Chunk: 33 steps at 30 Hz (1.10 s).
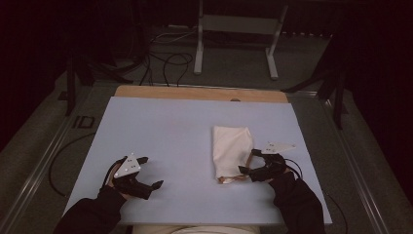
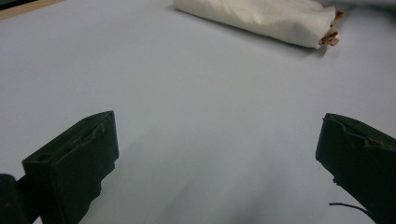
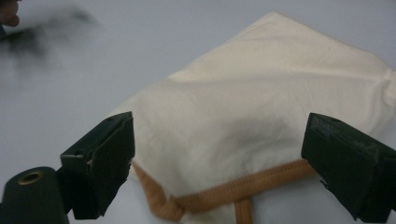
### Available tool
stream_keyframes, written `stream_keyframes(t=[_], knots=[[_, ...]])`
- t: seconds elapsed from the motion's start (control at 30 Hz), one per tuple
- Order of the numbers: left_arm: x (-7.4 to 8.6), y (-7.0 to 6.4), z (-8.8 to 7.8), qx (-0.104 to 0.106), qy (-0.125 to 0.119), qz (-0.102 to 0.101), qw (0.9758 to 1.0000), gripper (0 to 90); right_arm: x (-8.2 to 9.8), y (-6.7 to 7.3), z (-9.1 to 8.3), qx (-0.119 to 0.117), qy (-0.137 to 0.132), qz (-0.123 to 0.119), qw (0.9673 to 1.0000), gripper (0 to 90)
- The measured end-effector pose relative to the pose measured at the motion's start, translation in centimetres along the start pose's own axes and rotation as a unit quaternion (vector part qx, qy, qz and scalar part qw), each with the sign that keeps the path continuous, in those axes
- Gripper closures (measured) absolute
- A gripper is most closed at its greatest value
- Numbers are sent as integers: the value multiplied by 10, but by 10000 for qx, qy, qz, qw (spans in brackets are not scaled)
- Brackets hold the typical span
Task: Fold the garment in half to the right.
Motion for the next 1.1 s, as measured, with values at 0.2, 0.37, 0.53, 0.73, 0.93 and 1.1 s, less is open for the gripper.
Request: stream_keyframes(t=[0.2, 0.37, 0.53, 0.73, 0.93, 1.1], knots=[[1, 1, 0, -1, 16, 16, 10000, 3, 14, 6, -12, 133, -48, -5, 9999, 97], [1, 2, -1, -15, -12, -4, 10000, 3, 25, 8, -17, 178, 56, 30, 9998, 97], [1, 3, -2, -31, -22, -14, 10000, 3, 32, 10, -26, 296, -7, 63, 9995, 97], [2, 2, -1, -72, 31, 25, 10000, 3, 42, 13, -35, 494, -67, 112, 9987, 97], [2, 1, -1, -63, 44, 50, 10000, 3, 47, 10, -35, 634, 27, 109, 9979, 98], [3, 1, -1, -68, 44, 62, 9999, 3, 46, 10, -31, 709, 77, 14, 9975, 98]])
Point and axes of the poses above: each handheld gripper's, and its own axes: z roughly forward along the jaws, x roughly out of its underside, y roughly to its left, the point moved 1 cm from there along z, roughly forward along the jaws, and after that the axes turned 6 degrees about -z, right-handed, at the moved point
